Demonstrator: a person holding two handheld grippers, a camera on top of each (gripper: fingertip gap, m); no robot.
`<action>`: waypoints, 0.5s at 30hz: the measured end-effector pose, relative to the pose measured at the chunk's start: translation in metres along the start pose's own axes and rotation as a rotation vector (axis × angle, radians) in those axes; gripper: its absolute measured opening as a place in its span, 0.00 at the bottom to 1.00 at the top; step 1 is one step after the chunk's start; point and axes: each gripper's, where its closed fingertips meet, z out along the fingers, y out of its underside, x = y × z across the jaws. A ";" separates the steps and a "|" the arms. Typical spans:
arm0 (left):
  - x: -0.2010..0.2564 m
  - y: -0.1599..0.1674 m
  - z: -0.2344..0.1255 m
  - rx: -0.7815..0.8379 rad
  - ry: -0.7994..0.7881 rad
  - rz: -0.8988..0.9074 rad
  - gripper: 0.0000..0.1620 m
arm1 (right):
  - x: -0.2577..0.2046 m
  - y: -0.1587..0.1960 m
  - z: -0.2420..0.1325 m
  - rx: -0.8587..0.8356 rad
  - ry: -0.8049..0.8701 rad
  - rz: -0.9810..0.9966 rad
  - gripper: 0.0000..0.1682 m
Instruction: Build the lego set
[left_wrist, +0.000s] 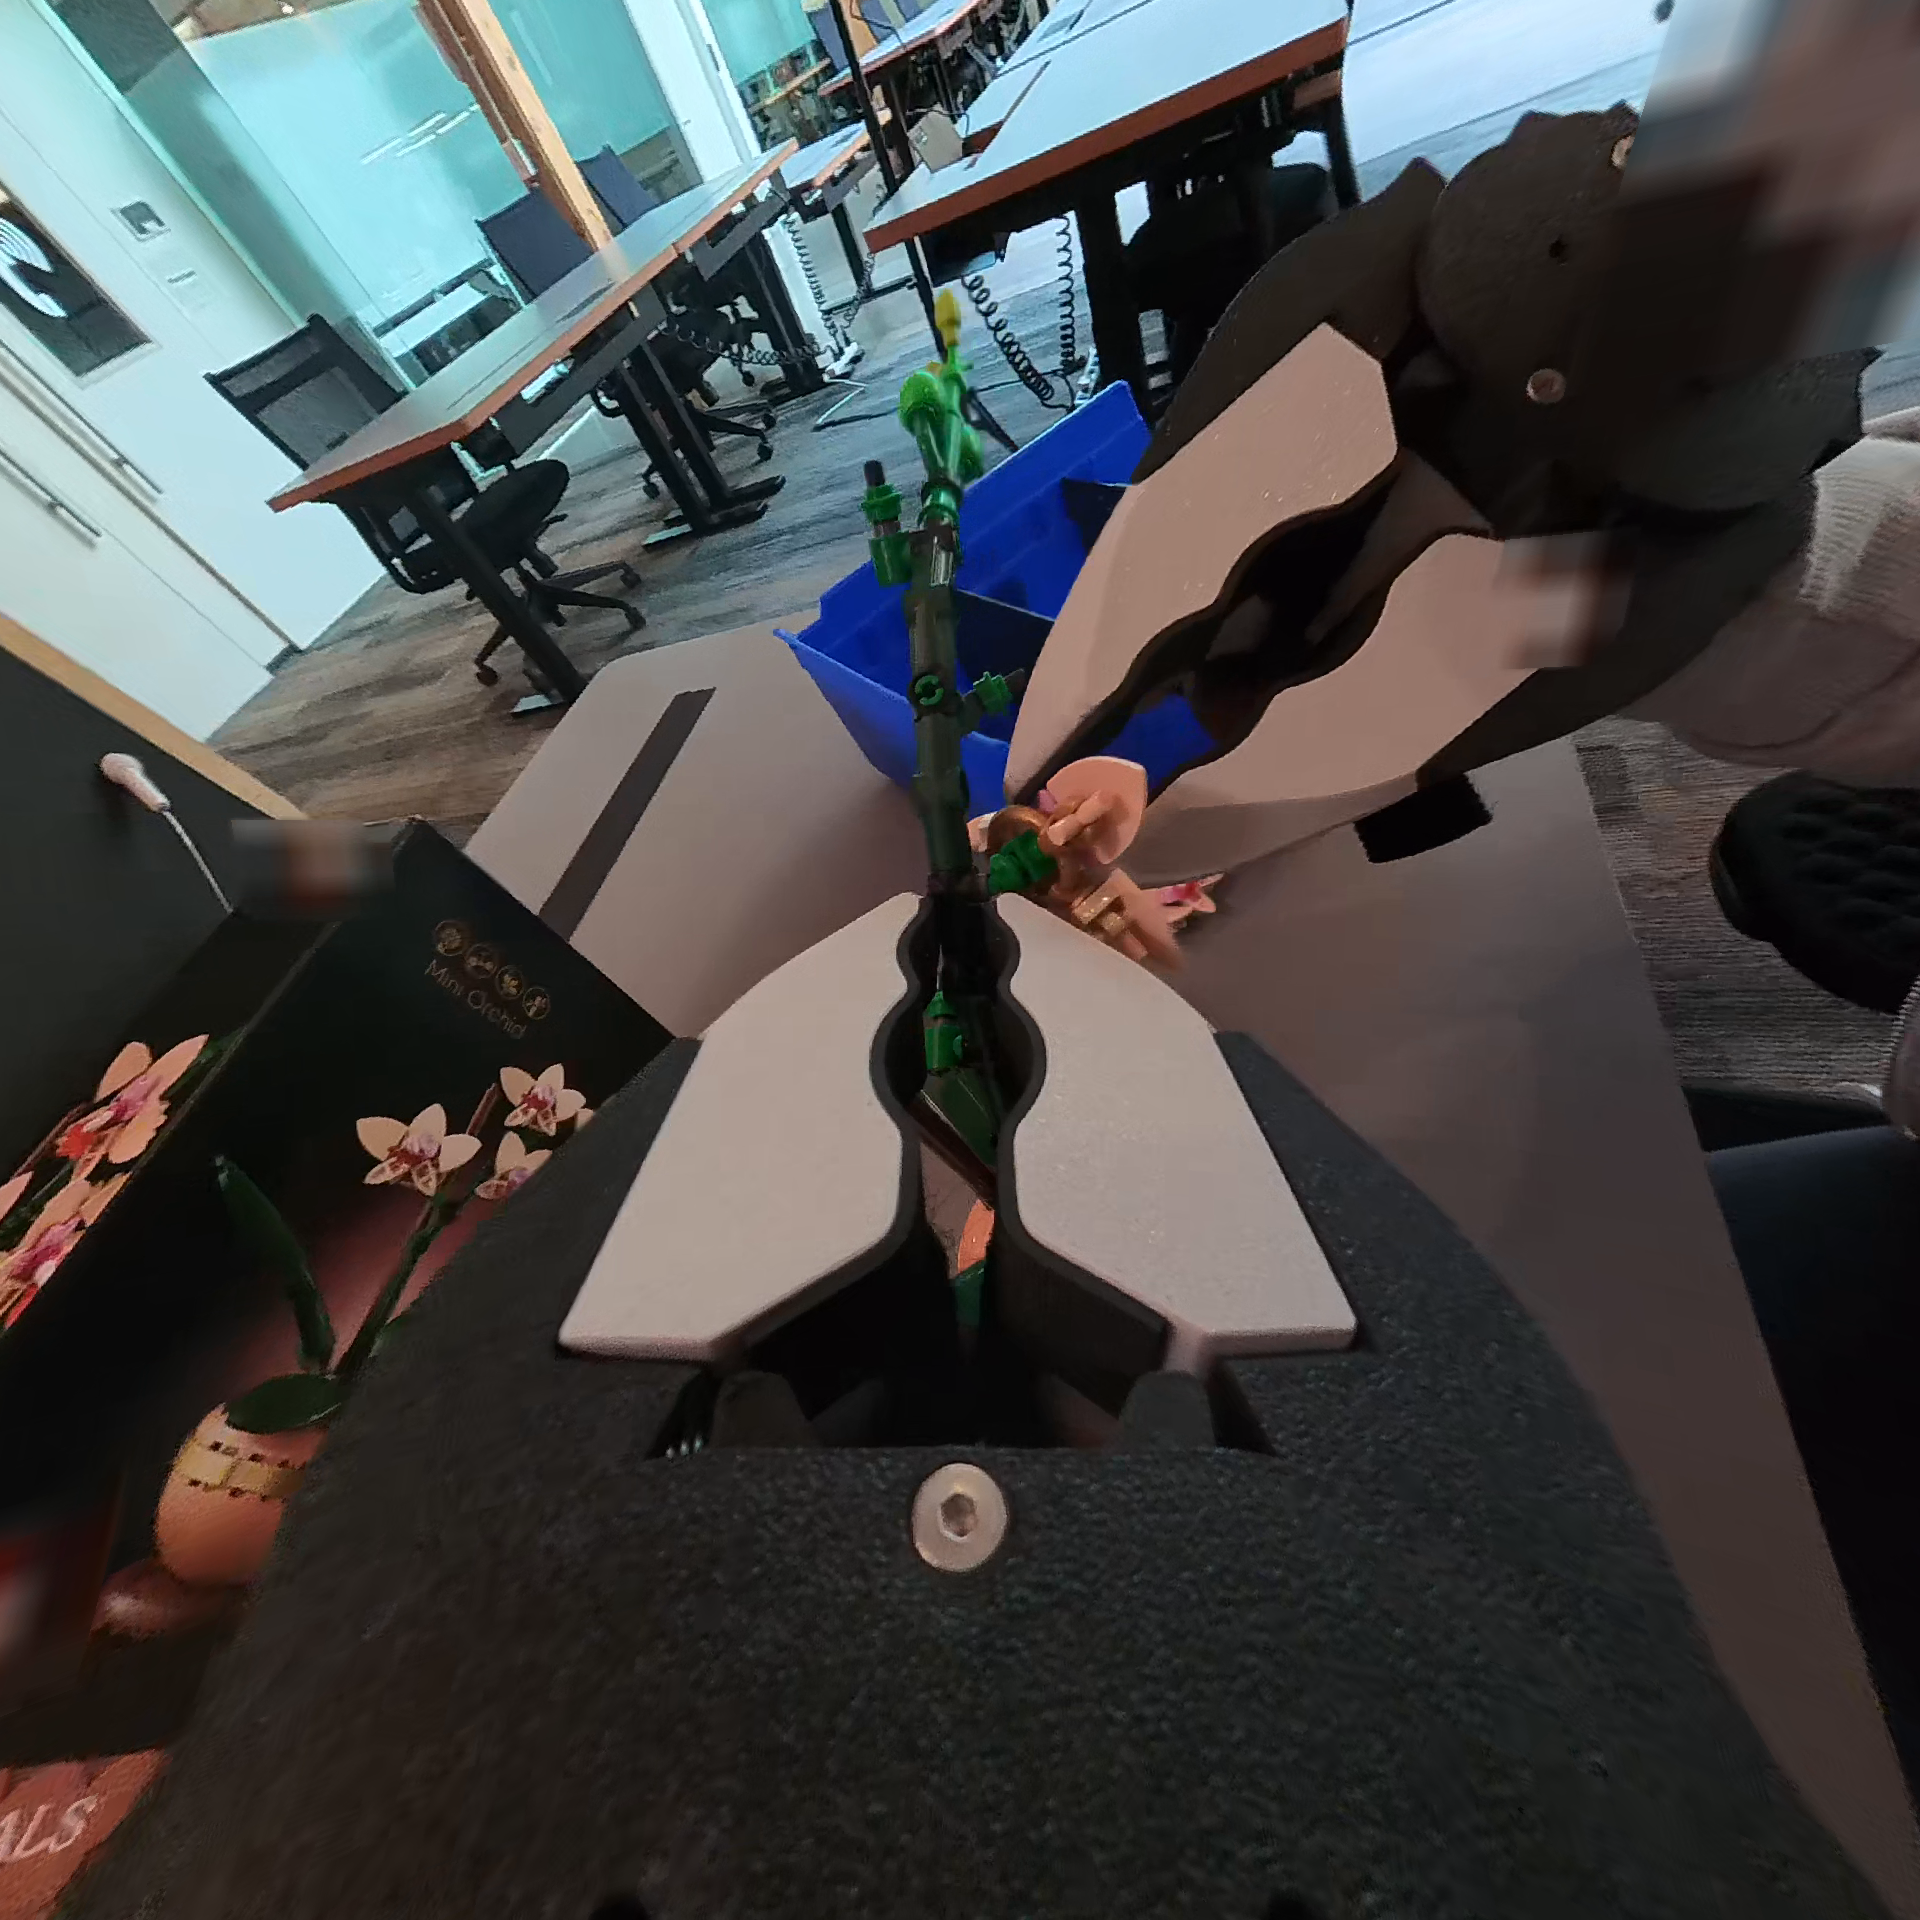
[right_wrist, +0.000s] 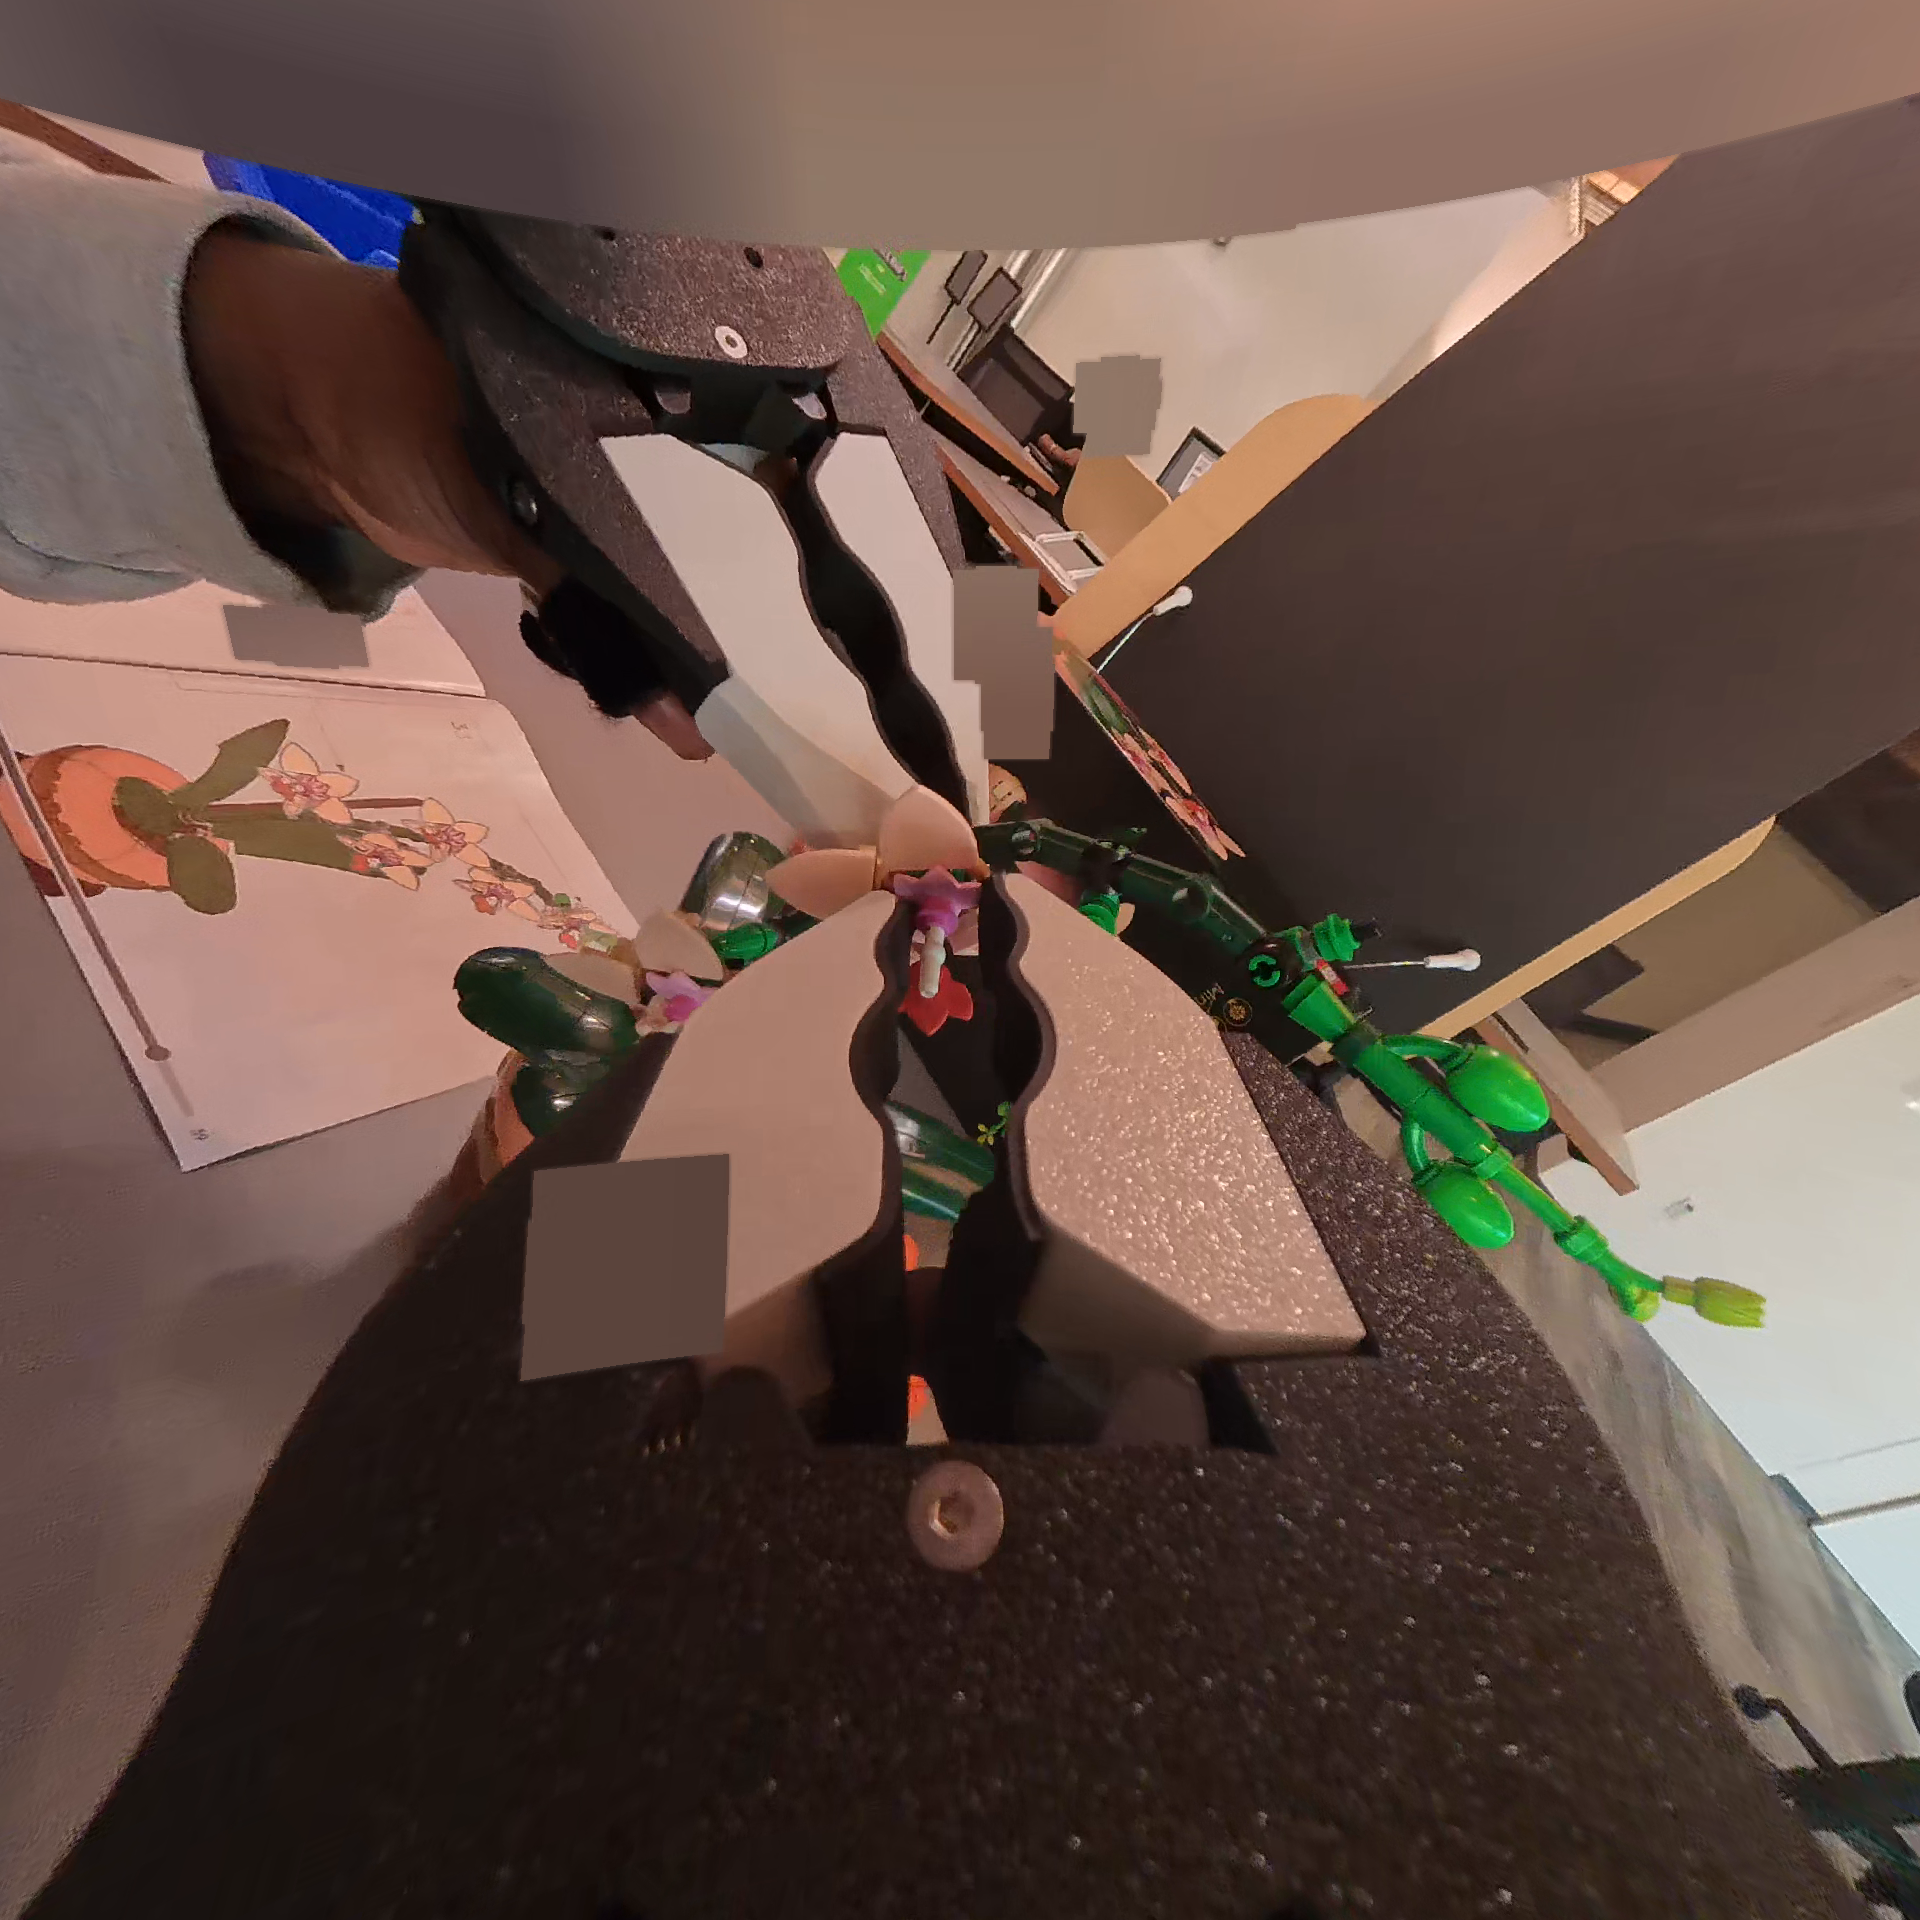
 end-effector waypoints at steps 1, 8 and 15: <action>-0.001 0.000 0.000 -0.004 -0.016 0.011 0.05 | 0.000 0.001 0.000 -0.007 0.002 0.003 0.07; -0.002 0.001 0.000 -0.063 -0.073 0.112 0.05 | -0.001 0.000 -0.001 -0.096 -0.002 -0.085 0.07; 0.000 0.001 0.000 -0.081 -0.077 0.144 0.05 | -0.003 -0.003 -0.002 -0.156 -0.011 -0.268 0.07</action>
